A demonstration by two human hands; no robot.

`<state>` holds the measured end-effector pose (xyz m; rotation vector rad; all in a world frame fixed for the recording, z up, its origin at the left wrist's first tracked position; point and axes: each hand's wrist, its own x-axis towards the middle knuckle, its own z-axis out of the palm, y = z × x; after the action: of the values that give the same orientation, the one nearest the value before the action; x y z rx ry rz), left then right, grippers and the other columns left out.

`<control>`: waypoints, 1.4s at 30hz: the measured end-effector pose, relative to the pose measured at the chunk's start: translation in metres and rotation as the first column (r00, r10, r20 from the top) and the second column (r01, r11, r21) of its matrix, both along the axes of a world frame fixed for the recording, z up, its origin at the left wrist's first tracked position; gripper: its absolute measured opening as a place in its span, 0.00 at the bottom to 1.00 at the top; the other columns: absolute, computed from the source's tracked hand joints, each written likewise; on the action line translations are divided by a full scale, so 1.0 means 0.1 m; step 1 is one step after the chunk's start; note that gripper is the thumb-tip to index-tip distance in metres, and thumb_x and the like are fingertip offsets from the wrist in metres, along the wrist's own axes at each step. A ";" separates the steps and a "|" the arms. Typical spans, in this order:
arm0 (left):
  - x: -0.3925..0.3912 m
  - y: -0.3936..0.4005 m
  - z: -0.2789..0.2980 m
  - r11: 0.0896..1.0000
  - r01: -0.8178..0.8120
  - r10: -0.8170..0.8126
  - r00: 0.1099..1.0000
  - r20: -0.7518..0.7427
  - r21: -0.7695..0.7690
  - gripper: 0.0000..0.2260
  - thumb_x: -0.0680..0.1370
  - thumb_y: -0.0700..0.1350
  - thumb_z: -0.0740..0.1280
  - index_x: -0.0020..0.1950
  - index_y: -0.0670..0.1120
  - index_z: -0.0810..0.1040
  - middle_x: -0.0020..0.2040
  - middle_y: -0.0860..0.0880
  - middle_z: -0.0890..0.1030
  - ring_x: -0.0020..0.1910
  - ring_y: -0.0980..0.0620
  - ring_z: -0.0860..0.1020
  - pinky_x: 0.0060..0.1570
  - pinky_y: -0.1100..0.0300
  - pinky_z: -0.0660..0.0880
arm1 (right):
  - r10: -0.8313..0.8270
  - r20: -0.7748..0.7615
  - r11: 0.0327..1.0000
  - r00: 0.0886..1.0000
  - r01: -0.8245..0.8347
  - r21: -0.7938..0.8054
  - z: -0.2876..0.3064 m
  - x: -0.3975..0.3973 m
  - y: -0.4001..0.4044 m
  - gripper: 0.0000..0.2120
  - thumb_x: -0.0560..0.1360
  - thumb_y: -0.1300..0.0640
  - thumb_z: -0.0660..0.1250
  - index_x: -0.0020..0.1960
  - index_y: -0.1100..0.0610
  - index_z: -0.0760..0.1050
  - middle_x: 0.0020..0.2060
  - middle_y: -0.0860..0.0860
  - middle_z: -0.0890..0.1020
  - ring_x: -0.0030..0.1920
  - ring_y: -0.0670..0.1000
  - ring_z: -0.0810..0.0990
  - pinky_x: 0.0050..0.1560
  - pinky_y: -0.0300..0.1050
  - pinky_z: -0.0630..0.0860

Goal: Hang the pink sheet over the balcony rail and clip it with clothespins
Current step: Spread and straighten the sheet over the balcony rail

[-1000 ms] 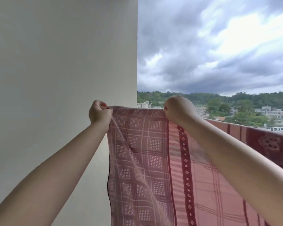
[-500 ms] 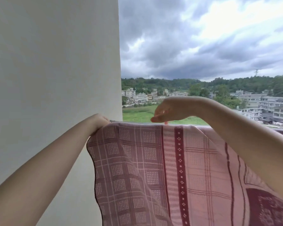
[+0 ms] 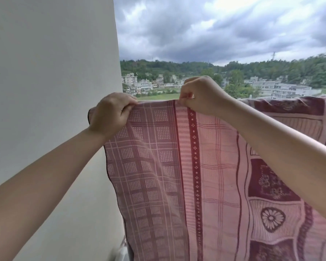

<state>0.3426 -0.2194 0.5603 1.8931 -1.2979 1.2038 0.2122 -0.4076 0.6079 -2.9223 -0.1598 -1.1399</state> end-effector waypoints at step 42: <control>-3.73 -4.12 -0.20 0.887 0.213 -0.258 0.964 0.057 0.410 0.20 0.71 0.48 0.66 0.61 0.40 0.73 0.61 0.41 0.76 0.62 0.42 0.73 0.64 0.46 0.66 | -0.810 -0.136 0.533 0.571 0.812 0.237 -0.92 -4.25 -3.59 0.20 0.74 0.56 0.61 0.65 0.57 0.69 0.66 0.56 0.69 0.66 0.58 0.67 0.66 0.53 0.66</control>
<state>-0.0308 -0.6312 0.5406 1.8820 -1.8970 0.9795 -0.2129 -0.7661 0.5161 -2.7065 1.4061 -1.0333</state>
